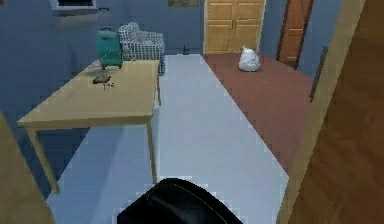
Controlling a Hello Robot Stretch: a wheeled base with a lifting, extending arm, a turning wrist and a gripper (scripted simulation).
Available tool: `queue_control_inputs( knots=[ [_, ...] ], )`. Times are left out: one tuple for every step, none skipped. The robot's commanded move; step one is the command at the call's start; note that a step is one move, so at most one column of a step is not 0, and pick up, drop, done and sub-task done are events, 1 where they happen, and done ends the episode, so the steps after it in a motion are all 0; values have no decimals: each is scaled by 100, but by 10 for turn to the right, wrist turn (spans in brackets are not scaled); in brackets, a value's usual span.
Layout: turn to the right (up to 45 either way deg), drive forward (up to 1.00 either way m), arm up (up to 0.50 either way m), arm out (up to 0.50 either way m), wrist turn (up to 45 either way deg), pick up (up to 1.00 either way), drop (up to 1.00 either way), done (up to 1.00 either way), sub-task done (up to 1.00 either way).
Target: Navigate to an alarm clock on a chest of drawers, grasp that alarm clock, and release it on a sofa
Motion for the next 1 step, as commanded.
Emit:
queue_control_inputs(
  knots=[
    [0, 100, 0, 0, 0, 0, 0, 0, 0]
  ],
)
